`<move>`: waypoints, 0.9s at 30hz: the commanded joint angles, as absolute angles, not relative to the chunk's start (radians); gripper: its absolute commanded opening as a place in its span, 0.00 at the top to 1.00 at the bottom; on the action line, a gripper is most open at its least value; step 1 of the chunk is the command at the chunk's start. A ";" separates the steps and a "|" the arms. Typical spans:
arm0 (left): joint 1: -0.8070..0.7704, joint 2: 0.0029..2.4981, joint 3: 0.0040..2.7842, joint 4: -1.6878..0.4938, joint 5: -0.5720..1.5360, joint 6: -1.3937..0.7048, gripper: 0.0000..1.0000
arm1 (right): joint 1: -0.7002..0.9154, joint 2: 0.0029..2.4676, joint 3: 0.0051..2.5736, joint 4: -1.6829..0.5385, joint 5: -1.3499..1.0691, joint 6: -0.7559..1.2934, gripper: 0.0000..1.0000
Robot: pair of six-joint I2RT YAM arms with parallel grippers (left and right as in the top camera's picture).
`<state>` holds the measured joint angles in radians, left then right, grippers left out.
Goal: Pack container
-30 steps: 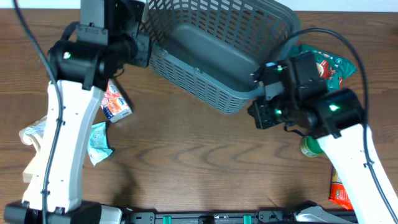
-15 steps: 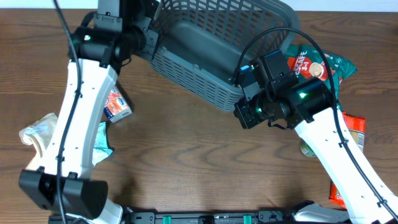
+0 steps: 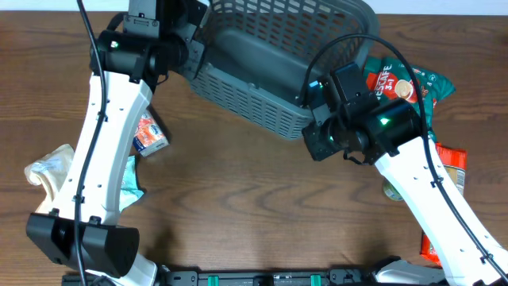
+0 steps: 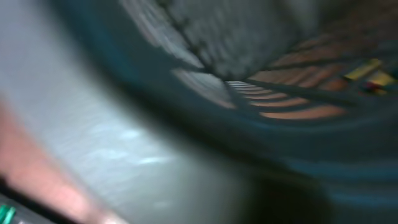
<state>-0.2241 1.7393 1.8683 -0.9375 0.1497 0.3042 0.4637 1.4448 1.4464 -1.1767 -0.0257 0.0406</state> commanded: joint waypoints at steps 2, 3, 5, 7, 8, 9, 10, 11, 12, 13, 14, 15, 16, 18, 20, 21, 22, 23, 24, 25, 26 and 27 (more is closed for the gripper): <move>-0.244 1.747 1.863 -0.994 0.142 0.325 0.94 | 0.472 1.451 1.464 -1.153 0.117 0.120 0.99; -0.248 1.747 1.863 -0.999 0.142 0.324 0.94 | 0.472 1.451 1.464 -1.147 0.117 0.120 0.99; -0.253 1.747 1.863 -1.008 0.142 0.324 0.94 | 0.472 1.451 1.464 -1.135 0.117 0.120 0.99; -0.257 1.745 1.863 -1.021 0.142 0.320 0.94 | 0.472 1.451 1.464 -1.128 0.126 0.128 0.99; -0.261 1.744 1.863 -1.029 0.142 0.321 0.94 | 0.472 1.451 1.464 -1.125 0.137 0.143 0.99; -0.262 1.743 1.863 -1.039 0.142 0.320 0.94 | 0.472 1.451 1.464 -1.122 0.145 0.151 0.99; -0.266 1.742 1.863 -1.047 0.142 0.321 0.94 | 0.472 1.451 1.464 -1.119 0.154 0.158 0.99; -0.266 1.741 1.863 -1.055 0.142 0.320 0.94 | 0.472 1.451 1.464 -1.115 0.157 0.161 0.99; -0.267 1.739 1.863 -1.062 0.142 0.320 0.94 | 0.472 1.451 1.464 -1.111 0.157 0.161 0.99; -0.268 1.738 1.863 -1.071 0.142 0.320 0.94 | 0.472 1.451 1.464 -1.108 0.158 0.161 0.99; -0.268 1.736 1.863 -1.078 0.142 0.320 0.94 | 0.471 1.451 1.464 -1.105 0.158 0.161 0.99; -0.268 1.735 1.863 -1.086 0.142 0.320 0.94 | 0.471 1.451 1.464 -1.102 0.158 0.161 0.99; -0.268 1.732 1.863 -1.094 0.142 0.320 0.94 | 0.470 1.451 1.464 -1.099 0.162 0.164 0.99; -0.268 1.729 1.863 -1.110 0.142 0.320 0.94 | 0.469 1.451 1.464 -1.093 0.181 0.188 0.99; -0.268 1.726 1.863 -1.122 0.142 0.320 0.94 | 0.469 1.451 1.464 -1.086 0.184 0.191 0.99; -0.268 1.725 1.863 -1.126 0.142 0.320 0.94 | 0.469 1.451 1.464 -1.083 0.184 0.192 0.99; -0.268 1.723 1.863 -1.129 0.142 0.320 0.94 | 0.469 1.451 1.464 -1.080 0.186 0.195 0.99; -0.268 1.720 1.863 -1.134 0.142 0.320 0.94 | 0.469 1.451 1.464 -1.077 0.189 0.199 0.99; -0.268 1.718 1.863 -1.137 0.142 0.320 0.94 | 0.469 1.451 1.464 -1.074 0.188 0.199 0.99; -0.268 1.715 1.863 -1.142 0.142 0.319 0.94 | 0.468 1.451 1.464 -1.073 0.190 0.203 0.99; -0.268 1.711 1.863 -1.145 0.142 0.316 0.94 | 0.468 1.451 1.464 -1.070 0.196 0.212 0.99; -0.268 1.709 1.863 -1.148 0.142 0.316 0.94 | 0.468 1.451 1.464 -1.068 0.199 0.213 0.99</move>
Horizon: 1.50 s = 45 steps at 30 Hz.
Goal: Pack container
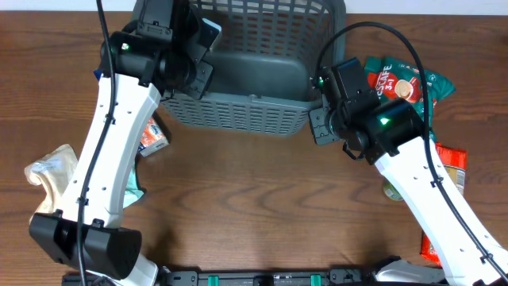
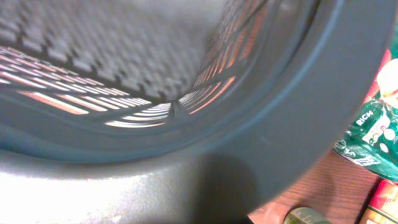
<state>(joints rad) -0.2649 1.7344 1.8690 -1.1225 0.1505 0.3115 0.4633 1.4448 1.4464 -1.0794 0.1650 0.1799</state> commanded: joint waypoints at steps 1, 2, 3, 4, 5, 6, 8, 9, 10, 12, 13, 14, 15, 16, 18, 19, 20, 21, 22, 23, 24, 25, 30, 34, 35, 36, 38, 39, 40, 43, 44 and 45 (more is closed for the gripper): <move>-0.268 1.705 1.863 -1.151 0.142 0.312 0.94 | 0.468 1.451 1.464 -1.065 0.200 0.214 0.99; -0.268 1.702 1.863 -1.155 0.142 0.306 0.94 | 0.468 1.451 1.464 -1.062 0.202 0.218 0.99; -0.270 1.698 1.863 -1.158 0.142 0.298 0.94 | 0.468 1.451 1.464 -1.061 0.208 0.227 0.99; -0.271 1.694 1.863 -1.162 0.142 0.292 0.94 | 0.468 1.451 1.464 -1.060 0.214 0.232 0.99; -0.273 1.691 1.863 -1.166 0.142 0.290 0.94 | 0.468 1.451 1.464 -1.058 0.214 0.232 0.99; -0.277 1.687 1.863 -1.168 0.142 0.291 0.94 | 0.468 1.451 1.464 -1.056 0.213 0.232 0.99; -0.282 1.681 1.863 -1.166 0.142 0.291 0.94 | 0.468 1.451 1.464 -1.055 0.213 0.232 0.99; -0.282 1.679 1.863 -1.165 0.142 0.291 0.94 | 0.468 1.451 1.464 -1.055 0.213 0.232 0.99; -0.282 1.677 1.863 -1.163 0.142 0.291 0.94 | 0.468 1.451 1.464 -1.055 0.213 0.232 0.99; -0.282 1.676 1.863 -1.165 0.142 0.291 0.94 | 0.468 1.451 1.464 -1.058 0.213 0.232 0.99; -0.282 1.676 1.863 -1.168 0.142 0.290 0.94 | 0.468 1.451 1.464 -1.059 0.213 0.232 0.99; -0.284 1.676 1.863 -1.174 0.142 0.290 0.94 | 0.468 1.451 1.464 -1.058 0.213 0.232 0.99; -0.286 1.676 1.863 -1.180 0.142 0.291 0.94 | 0.467 1.451 1.464 -1.058 0.214 0.232 0.99; -0.288 1.676 1.863 -1.185 0.142 0.291 0.94 | 0.465 1.451 1.464 -1.056 0.213 0.233 0.99; -0.288 1.676 1.863 -1.192 0.142 0.291 0.94 | 0.460 1.451 1.464 -1.057 0.213 0.232 0.99; -0.288 1.676 1.863 -1.194 0.142 0.290 0.94 | 0.458 1.451 1.464 -1.058 0.213 0.232 0.99; -0.288 1.676 1.863 -1.197 0.142 0.291 0.94 | 0.456 1.451 1.464 -1.058 0.213 0.232 0.99; -0.288 1.676 1.863 -1.200 0.142 0.290 0.94 | 0.455 1.451 1.464 -1.059 0.213 0.232 0.99; -0.288 1.676 1.863 -1.205 0.142 0.290 0.94 | 0.455 1.451 1.464 -1.058 0.214 0.232 0.99; -0.288 1.676 1.863 -1.212 0.142 0.290 0.94 | 0.454 1.451 1.464 -1.058 0.214 0.232 0.99; -0.288 1.676 1.863 -1.216 0.142 0.290 0.94 | 0.453 1.451 1.464 -1.058 0.214 0.232 0.99; -0.288 1.676 1.863 -1.221 0.142 0.290 0.94 | 0.451 1.451 1.464 -1.057 0.214 0.232 0.99; -0.288 1.676 1.863 -1.231 0.142 0.260 0.94 | 0.440 1.451 1.464 -1.055 0.221 0.232 0.99; -0.288 1.676 1.863 -1.233 0.142 0.260 0.94 | 0.433 1.451 1.464 -1.055 0.221 0.232 0.99; -0.288 1.676 1.863 -1.235 0.142 0.260 0.94 | 0.430 1.451 1.464 -1.055 0.221 0.232 0.99; -0.288 1.676 1.863 -1.237 0.142 0.260 0.94 | 0.428 1.451 1.464 -1.055 0.221 0.232 0.99; -0.288 1.676 1.863 -1.239 0.142 0.260 0.94 | 0.426 1.451 1.464 -1.055 0.221 0.232 0.99; -0.288 1.676 1.863 -1.237 0.142 0.261 0.94 | 0.426 1.451 1.464 -1.056 0.221 0.232 0.99; -0.287 1.676 1.863 -1.231 0.141 0.261 0.94 | 0.426 1.451 1.464 -1.058 0.216 0.232 0.99; -0.287 1.676 1.863 -1.166 0.129 0.261 0.60 | 0.427 1.450 1.464 -1.076 0.162 0.238 0.95; -0.287 1.674 1.863 -1.139 0.115 0.261 0.51 | 0.427 1.449 1.464 -1.086 0.145 0.259 0.92; -0.287 1.671 1.863 -1.115 0.105 0.261 0.45 | 0.427 1.448 1.464 -1.100 0.133 0.285 0.92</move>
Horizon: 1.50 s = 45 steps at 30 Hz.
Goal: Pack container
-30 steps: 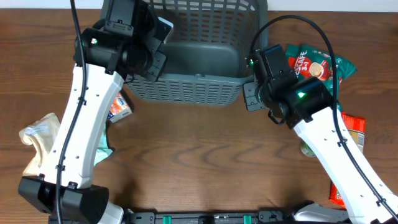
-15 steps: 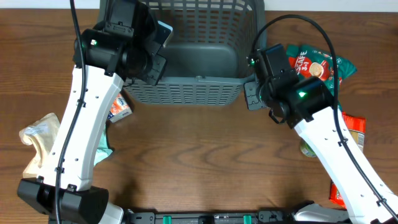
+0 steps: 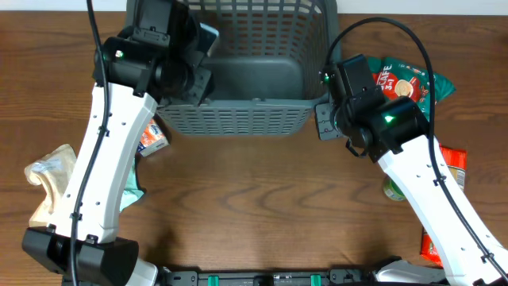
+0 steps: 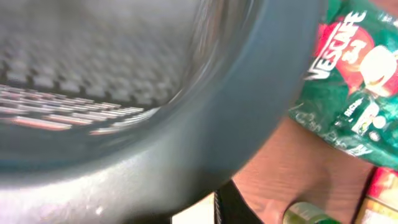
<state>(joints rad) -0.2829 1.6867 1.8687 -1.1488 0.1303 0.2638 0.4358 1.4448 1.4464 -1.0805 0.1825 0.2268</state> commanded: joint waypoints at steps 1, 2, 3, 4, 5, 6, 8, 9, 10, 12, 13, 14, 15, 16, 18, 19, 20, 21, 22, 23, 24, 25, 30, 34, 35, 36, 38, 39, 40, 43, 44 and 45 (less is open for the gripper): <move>-0.287 1.666 1.863 -1.091 0.102 0.260 0.36 | 0.426 1.445 1.464 -1.120 0.115 0.310 0.86; -0.287 1.663 1.863 -1.073 0.102 0.261 0.27 | 0.426 1.443 1.464 -1.138 0.098 0.326 0.79; -0.287 1.657 1.864 -1.056 0.096 0.260 0.23 | 0.426 1.440 1.464 -1.158 0.078 0.336 0.74; -0.287 1.652 1.864 -1.045 0.089 0.261 0.21 | 0.426 1.437 1.464 -1.179 0.056 0.336 0.73; -0.287 1.646 1.864 -1.036 0.081 0.261 0.20 | 0.426 1.433 1.464 -1.197 0.041 0.336 0.71; -0.287 1.639 1.864 -1.030 0.075 0.261 0.18 | 0.426 1.429 1.464 -1.217 0.035 0.336 0.70; -0.288 1.619 1.864 -1.029 0.053 0.260 0.17 | 0.427 1.415 1.464 -1.255 0.032 0.321 0.64; -0.288 1.607 1.864 -1.034 0.045 0.257 0.17 | 0.427 1.405 1.465 -1.274 0.027 0.302 0.61; -0.288 1.591 1.864 -1.040 0.033 0.248 0.17 | 0.427 1.394 1.468 -1.284 0.014 0.279 0.54; -0.287 1.547 1.864 -1.056 -0.008 0.237 0.16 | 0.427 1.366 1.485 -1.291 -0.044 0.210 0.44; -0.287 1.524 1.864 -1.061 -0.041 0.223 0.16 | 0.427 1.351 1.500 -1.291 -0.070 0.184 0.41; -0.287 1.499 1.864 -1.066 -0.072 0.208 0.16 | 0.427 1.336 1.523 -1.290 -0.084 0.168 0.38; -0.287 1.472 1.864 -1.069 -0.099 0.199 0.16 | 0.427 1.320 1.557 -1.290 -0.084 0.158 0.33; -0.287 1.446 1.864 -1.072 -0.121 0.193 0.16 | 0.427 1.307 1.592 -1.289 -0.084 0.148 0.31; -0.286 1.391 1.864 -1.076 -0.179 0.159 0.14 | 0.426 1.286 1.671 -1.274 -0.080 0.128 0.26; -0.285 1.368 1.864 -1.079 -0.207 0.143 0.12 | 0.426 1.278 1.718 -1.254 -0.065 0.121 0.27; -0.281 1.347 1.864 -1.084 -0.230 0.128 0.11 | 0.426 1.274 1.755 -1.229 -0.034 0.121 0.35; -0.274 1.328 1.864 -1.089 -0.246 0.112 0.11 | 0.426 1.273 1.793 -1.192 0.013 0.121 0.54; -0.262 1.309 1.864 -1.098 -0.260 0.093 0.11 | 0.426 1.274 1.819 -1.158 0.059 0.121 0.77; -0.247 1.296 1.864 -1.106 -0.266 0.081 0.11 | 0.425 1.278 1.835 -1.118 0.103 0.120 0.91; -0.229 1.285 1.864 -1.114 -0.268 0.064 0.11 | 0.422 1.283 1.844 -1.077 0.127 0.109 0.99; -0.209 1.277 1.864 -1.122 -0.268 0.042 0.11 | 0.416 1.291 1.846 -1.034 0.130 0.088 0.99; -0.097 1.262 1.864 -1.187 -0.268 -0.055 0.11 | 0.384 1.402 1.846 -0.958 0.075 0.073 0.99; -0.032 1.264 1.864 -1.224 -0.267 -0.074 0.11 | 0.371 1.539 1.846 -0.926 0.043 0.073 0.99; -0.020 1.266 1.864 -1.229 -0.267 -0.074 0.11 | 0.371 1.566 1.846 -0.913 0.043 0.073 0.99; -0.008 1.267 1.864 -1.235 -0.267 -0.078 0.11 | 0.372 1.592 1.847 -0.897 0.039 0.072 0.99; 0.006 1.269 1.864 -1.243 -0.267 -0.089 0.11 | 0.371 1.638 1.847 -0.864 0.017 0.062 0.99; 0.010 1.269 1.863 -1.247 -0.267 -0.089 0.11 | 0.371 1.657 1.847 -0.851 0.014 0.062 0.99; 0.012 1.269 1.863 -1.252 -0.267 -0.089 0.11 | 0.371 1.674 1.847 -0.841 0.014 0.062 0.99; 0.012 1.270 1.863 -1.264 -0.267 -0.089 0.11 | 0.368 1.720 1.847 -0.825 0.033 0.063 0.99; 0.012 1.272 1.863 -1.268 -0.267 -0.089 0.11 | 0.364 1.731 1.847 -0.822 0.051 0.069 0.99; 0.012 1.272 1.863 -1.272 -0.267 -0.088 0.11 | 0.358 1.742 1.847 -0.822 0.074 0.081 0.99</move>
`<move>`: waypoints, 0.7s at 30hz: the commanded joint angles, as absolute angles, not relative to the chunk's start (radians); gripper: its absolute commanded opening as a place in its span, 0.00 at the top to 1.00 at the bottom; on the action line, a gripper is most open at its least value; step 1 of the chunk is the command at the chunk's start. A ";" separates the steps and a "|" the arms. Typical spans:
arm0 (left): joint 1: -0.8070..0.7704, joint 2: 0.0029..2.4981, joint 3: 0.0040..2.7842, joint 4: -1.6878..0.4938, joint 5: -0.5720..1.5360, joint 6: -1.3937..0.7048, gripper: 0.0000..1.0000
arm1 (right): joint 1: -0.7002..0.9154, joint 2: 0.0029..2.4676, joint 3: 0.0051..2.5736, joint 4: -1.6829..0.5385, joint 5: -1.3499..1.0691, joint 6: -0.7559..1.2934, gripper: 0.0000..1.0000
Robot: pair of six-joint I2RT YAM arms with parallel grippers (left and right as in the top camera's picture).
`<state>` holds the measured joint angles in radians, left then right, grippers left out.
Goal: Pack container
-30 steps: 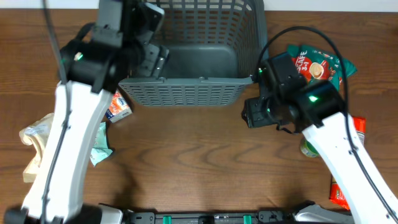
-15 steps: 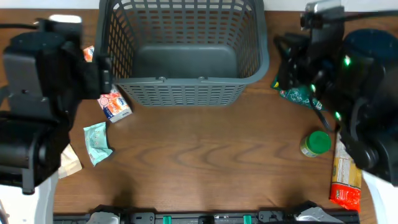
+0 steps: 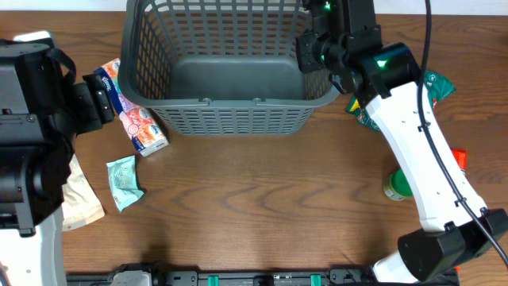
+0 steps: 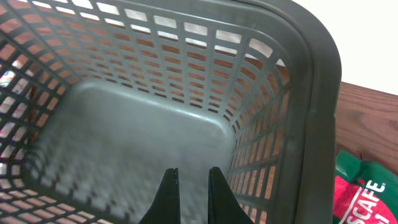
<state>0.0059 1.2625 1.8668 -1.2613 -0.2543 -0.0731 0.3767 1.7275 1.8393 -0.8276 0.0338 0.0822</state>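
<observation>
The grey mesh basket (image 3: 230, 79) stands upright at the table's back centre, and its floor is bare in the right wrist view (image 4: 143, 124). My right gripper (image 4: 193, 180) hangs over the basket's right inner side (image 3: 313, 49), its fingers a little apart with nothing between them. My left arm is drawn back at the left edge; its gripper (image 3: 91, 103) is a dark shape beside a red, white and blue packet (image 3: 131, 119), and its jaws cannot be made out.
Left of the basket lie a teal sachet (image 3: 123, 183) and a beige bag (image 3: 79, 202). On the right lie a green and red Nescafe packet (image 3: 435, 86) (image 4: 367, 193), a green can (image 3: 397, 187) and a red packet (image 3: 460, 159).
My left gripper has left the basket's left rim and the arm now sits at the table's left edge. My right gripper has left the right rim and now hangs open over the basket's inside.
The basket first sat skewed and tilted with my two grippers at its left and right rims. Then it stood squared to the table. Then it was a little farther back, still between both grippers. Now both grippers are off it and it stands alone.
</observation>
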 commanded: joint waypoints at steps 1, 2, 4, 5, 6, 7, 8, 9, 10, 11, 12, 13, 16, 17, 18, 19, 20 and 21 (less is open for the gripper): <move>0.012 1.274 1.863 -1.277 -0.267 -0.089 0.11 | 0.352 1.749 1.847 -0.823 0.086 0.086 0.99; 0.012 1.274 1.863 -1.280 -0.267 -0.089 0.11 | 0.344 1.753 1.847 -0.824 0.086 0.086 0.99; 0.012 1.274 1.863 -1.284 -0.267 -0.089 0.11 | 0.326 1.758 1.847 -0.830 0.086 0.091 0.99; 0.012 1.274 1.863 -1.284 -0.266 -0.089 0.11 | 0.318 1.758 1.847 -0.833 0.088 0.097 0.99; 0.012 1.274 1.863 -1.284 -0.266 -0.089 0.11 | 0.309 1.758 1.847 -0.840 0.090 0.106 0.99; 0.012 1.274 1.863 -1.284 -0.266 -0.089 0.11 | 0.300 1.758 1.847 -0.847 0.089 0.113 0.99; 0.012 1.274 1.863 -1.284 -0.266 -0.089 0.11 | 0.293 1.758 1.847 -0.855 0.090 0.119 0.99; 0.012 1.274 1.863 -1.284 -0.266 -0.089 0.11 | 0.285 1.758 1.847 -0.866 0.089 0.119 0.99; 0.012 1.274 1.863 -1.284 -0.266 -0.089 0.11 | 0.278 1.758 1.847 -0.874 0.090 0.119 0.99; 0.012 1.274 1.863 -1.283 -0.266 -0.089 0.11 | 0.271 1.759 1.847 -0.883 0.090 0.118 0.99; 0.012 1.274 1.863 -1.284 -0.266 -0.089 0.11 | 0.266 1.759 1.847 -0.887 0.090 0.118 0.99; 0.012 1.274 1.863 -1.284 -0.266 -0.089 0.11 | 0.262 1.759 1.847 -0.891 0.090 0.118 0.99; 0.012 1.274 1.863 -1.284 -0.266 -0.089 0.11 | 0.256 1.759 1.847 -0.899 0.090 0.118 0.99; 0.012 1.274 1.863 -1.284 -0.266 -0.089 0.11 | 0.256 1.759 1.847 -0.902 0.090 0.118 0.98; 0.012 1.274 1.863 -1.284 -0.266 -0.089 0.11 | 0.256 1.759 1.847 -0.903 0.089 0.118 0.99; 0.012 1.274 1.863 -1.284 -0.266 -0.089 0.11 | 0.256 1.759 1.847 -0.905 0.090 0.118 0.99; 0.012 1.274 1.863 -1.283 -0.266 -0.089 0.11 | 0.256 1.759 1.847 -0.905 0.089 0.118 0.99; 0.012 1.274 1.863 -1.283 -0.266 -0.089 0.11 | 0.256 1.759 1.847 -0.905 0.089 0.118 0.99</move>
<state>0.0059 1.2682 1.8668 -1.2800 -0.2546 -0.0788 0.2691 1.7531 1.8404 -0.8879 0.0822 0.1024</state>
